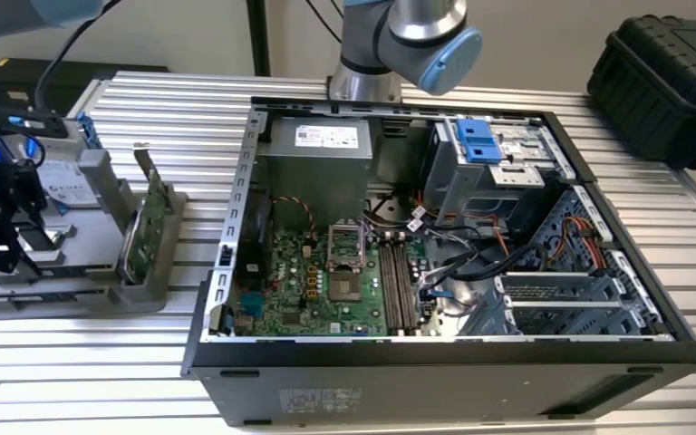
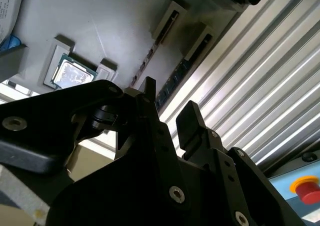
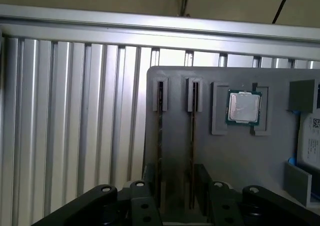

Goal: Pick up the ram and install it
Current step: 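Pick up the ram and move it above insertion slot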

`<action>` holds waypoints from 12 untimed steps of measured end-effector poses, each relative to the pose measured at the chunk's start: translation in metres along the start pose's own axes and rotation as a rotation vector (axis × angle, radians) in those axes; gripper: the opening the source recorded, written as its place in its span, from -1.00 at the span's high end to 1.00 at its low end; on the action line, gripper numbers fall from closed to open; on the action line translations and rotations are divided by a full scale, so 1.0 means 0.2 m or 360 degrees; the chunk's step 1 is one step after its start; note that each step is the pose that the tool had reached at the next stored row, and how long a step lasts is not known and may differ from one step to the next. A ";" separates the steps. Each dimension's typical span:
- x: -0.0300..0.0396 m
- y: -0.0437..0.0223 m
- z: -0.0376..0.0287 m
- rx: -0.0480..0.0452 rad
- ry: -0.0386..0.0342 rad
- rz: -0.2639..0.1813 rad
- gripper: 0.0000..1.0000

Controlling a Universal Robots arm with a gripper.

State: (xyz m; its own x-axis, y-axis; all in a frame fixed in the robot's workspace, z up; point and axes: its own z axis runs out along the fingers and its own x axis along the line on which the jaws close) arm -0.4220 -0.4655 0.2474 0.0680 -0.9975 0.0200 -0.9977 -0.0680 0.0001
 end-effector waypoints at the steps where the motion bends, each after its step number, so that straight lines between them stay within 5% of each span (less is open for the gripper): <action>1: 0.001 0.000 0.003 0.0000 0.0000 0.0000 -1.00; 12: 0.013 0.001 0.034 -0.0001 0.0000 0.0000 -1.00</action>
State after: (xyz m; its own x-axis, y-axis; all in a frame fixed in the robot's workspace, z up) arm -0.4220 -0.4683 0.2406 0.0679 -0.9975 0.0202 -0.9977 -0.0679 0.0005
